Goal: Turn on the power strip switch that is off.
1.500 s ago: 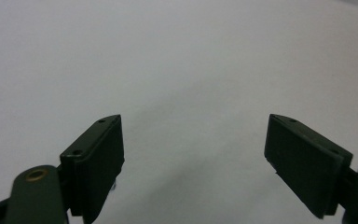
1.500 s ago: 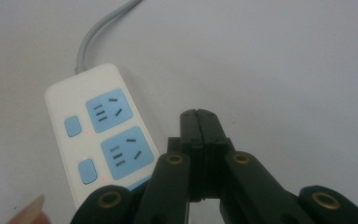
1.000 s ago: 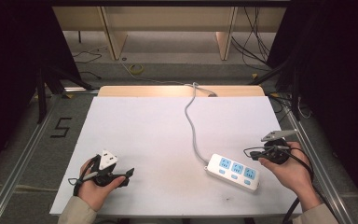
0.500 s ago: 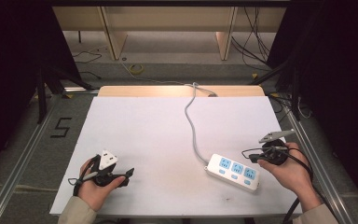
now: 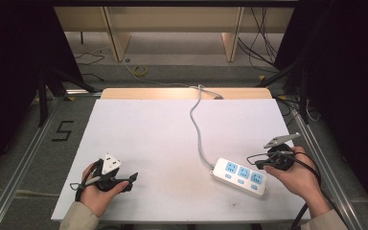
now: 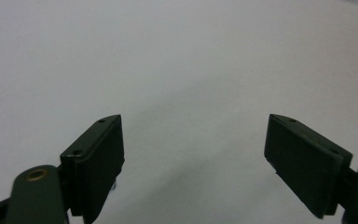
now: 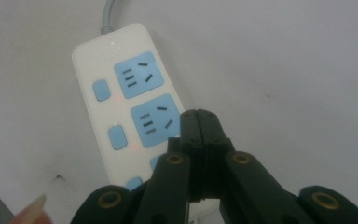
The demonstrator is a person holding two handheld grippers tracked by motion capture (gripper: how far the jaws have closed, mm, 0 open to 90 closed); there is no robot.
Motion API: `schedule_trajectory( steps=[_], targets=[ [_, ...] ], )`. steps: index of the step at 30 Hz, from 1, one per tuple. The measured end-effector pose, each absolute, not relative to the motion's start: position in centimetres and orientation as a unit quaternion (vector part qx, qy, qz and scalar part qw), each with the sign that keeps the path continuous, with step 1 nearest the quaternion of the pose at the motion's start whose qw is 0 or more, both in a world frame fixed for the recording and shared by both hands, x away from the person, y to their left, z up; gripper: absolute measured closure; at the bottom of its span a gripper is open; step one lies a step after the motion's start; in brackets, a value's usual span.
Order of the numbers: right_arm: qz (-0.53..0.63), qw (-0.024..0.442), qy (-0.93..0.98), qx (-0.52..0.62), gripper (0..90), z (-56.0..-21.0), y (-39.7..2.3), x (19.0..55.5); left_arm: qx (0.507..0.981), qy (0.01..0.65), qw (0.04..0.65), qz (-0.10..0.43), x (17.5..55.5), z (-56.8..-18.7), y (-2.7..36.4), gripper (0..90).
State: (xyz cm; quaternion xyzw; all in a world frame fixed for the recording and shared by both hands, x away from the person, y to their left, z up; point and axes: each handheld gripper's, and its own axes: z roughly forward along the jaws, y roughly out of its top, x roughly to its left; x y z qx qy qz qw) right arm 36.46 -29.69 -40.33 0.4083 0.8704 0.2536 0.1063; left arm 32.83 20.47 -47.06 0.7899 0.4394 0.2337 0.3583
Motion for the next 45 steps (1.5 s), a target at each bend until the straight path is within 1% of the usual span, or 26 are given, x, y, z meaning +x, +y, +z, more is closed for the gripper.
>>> schedule_trajectory(
  steps=[45],
  targets=[
    [0.207,0.070,0.894,0.390,90.0,-40.9,-28.7,36.1,0.792,0.437,0.355,0.235,32.8,-47.0,20.5,19.6]
  ],
)
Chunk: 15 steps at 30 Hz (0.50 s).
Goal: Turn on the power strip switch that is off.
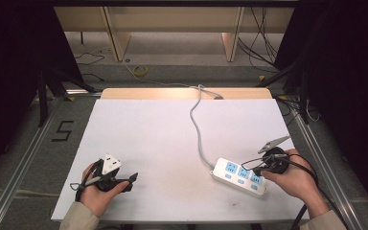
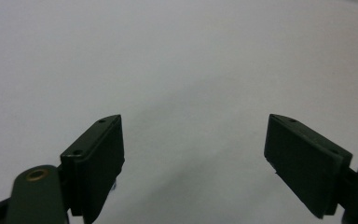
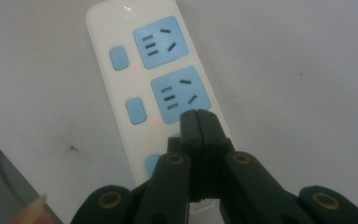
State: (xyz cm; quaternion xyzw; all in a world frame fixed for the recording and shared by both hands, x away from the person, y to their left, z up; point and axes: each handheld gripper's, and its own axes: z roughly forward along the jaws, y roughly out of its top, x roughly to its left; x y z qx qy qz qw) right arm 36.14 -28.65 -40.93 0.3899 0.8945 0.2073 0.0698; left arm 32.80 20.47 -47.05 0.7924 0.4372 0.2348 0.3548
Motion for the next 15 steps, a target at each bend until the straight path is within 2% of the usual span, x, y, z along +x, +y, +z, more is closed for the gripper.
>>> schedule_trajectory(
  steps=[15],
  targets=[
    [0.201,0.064,0.897,0.387,90.0,-40.93,-28.59,35.94,0.793,0.437,0.355,0.234,32.79,-47.06,20.44,19.6]
  ],
)
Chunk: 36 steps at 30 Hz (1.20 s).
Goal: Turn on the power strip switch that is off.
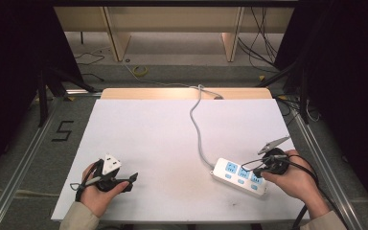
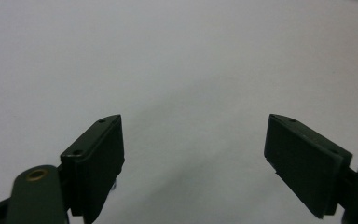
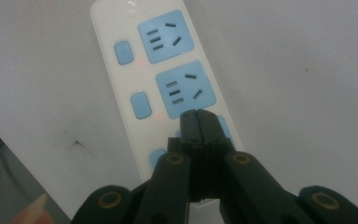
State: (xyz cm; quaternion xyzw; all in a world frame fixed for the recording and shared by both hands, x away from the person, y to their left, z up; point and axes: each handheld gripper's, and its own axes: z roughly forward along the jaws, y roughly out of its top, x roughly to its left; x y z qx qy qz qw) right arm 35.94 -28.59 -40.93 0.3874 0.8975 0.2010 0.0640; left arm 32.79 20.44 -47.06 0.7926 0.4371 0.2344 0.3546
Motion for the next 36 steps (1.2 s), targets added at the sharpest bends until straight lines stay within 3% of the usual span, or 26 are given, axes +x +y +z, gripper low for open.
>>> schedule_trajectory(
  steps=[36],
  targets=[
    [0.174,0.037,0.910,0.374,90.0,-41.33,-27.93,35.55,0.792,0.437,0.355,0.235,32.81,-47.09,20.41,19.7]
  ],
)
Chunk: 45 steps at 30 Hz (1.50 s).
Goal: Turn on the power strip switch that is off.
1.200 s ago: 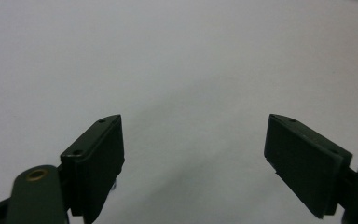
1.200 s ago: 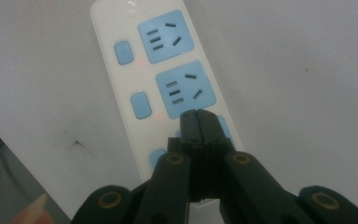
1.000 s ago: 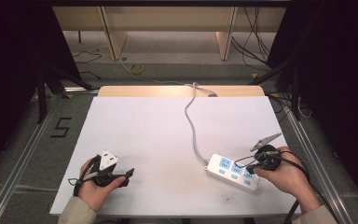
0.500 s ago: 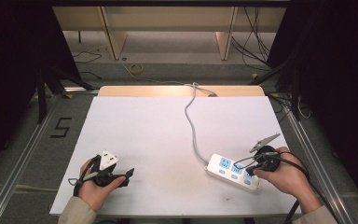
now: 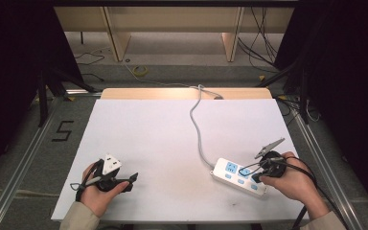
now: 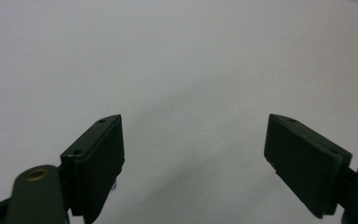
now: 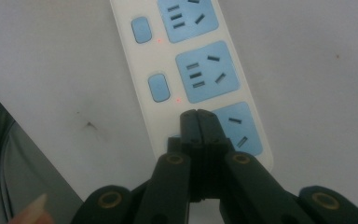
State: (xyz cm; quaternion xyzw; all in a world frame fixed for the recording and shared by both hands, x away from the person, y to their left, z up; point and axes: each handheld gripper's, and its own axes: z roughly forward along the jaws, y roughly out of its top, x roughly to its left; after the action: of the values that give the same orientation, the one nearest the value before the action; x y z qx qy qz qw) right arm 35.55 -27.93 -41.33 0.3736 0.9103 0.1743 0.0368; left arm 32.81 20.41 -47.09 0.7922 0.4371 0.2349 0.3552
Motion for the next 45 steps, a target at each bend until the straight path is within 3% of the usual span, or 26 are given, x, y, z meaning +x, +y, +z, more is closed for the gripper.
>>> schedule_trajectory(
  steps=[45],
  targets=[
    [0.143,0.018,0.923,0.357,90.0,-42.14,-27.32,35.30,0.793,0.435,0.355,0.236,32.78,-47.07,20.43,19.8]
  ],
)
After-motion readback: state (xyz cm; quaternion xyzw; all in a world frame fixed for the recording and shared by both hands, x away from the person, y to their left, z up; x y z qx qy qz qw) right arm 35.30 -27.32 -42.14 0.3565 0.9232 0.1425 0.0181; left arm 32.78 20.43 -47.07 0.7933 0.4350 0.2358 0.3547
